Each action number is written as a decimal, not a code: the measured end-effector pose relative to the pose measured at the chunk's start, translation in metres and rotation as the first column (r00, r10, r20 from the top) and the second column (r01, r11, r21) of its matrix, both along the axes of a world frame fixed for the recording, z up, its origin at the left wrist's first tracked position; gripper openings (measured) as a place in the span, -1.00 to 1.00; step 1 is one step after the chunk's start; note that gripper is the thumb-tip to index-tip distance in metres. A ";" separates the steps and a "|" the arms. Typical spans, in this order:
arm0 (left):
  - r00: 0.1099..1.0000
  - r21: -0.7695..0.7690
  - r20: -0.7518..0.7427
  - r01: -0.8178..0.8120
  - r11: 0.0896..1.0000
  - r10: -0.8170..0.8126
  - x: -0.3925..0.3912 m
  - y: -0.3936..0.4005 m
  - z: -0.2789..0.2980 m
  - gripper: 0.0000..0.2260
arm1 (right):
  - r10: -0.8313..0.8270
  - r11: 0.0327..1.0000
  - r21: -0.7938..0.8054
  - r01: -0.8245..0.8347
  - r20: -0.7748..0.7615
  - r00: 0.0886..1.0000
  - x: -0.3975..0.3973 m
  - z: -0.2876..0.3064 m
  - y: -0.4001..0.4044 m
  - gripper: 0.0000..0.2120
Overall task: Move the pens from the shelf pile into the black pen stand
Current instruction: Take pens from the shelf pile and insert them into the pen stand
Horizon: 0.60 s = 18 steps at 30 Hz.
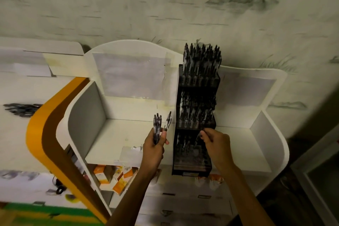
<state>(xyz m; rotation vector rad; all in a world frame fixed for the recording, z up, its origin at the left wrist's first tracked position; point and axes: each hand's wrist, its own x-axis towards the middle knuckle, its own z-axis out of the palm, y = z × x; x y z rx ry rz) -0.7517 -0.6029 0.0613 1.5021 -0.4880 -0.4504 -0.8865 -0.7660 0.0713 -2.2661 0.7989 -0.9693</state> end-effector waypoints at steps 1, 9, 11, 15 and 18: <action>1.000 0.005 0.003 0.002 1.000 -0.002 0.001 0.001 -0.001 -0.83 | -0.005 1.000 -0.004 0.005 -0.012 1.000 0.001 -0.002 0.000 -0.84; 0.999 -0.023 -0.042 0.028 0.999 -0.029 -0.004 0.005 0.001 -0.76 | -0.008 1.000 0.025 0.009 -0.027 1.000 0.010 -0.011 -0.001 -0.87; 0.997 -0.044 -0.060 0.044 0.998 -0.047 -0.006 0.004 0.002 -0.75 | 0.002 1.000 0.024 0.000 -0.079 0.997 0.011 -0.013 -0.001 -0.86; 0.995 -0.101 -0.059 0.077 0.992 -0.084 -0.010 0.001 0.006 -0.81 | 0.009 0.999 0.033 -0.003 -0.185 0.983 0.012 -0.023 0.001 -0.72; 0.993 -0.101 -0.048 0.107 0.989 -0.112 -0.012 -0.001 0.005 -0.85 | -0.025 0.998 0.057 0.038 -0.223 0.975 0.009 -0.026 0.002 -0.67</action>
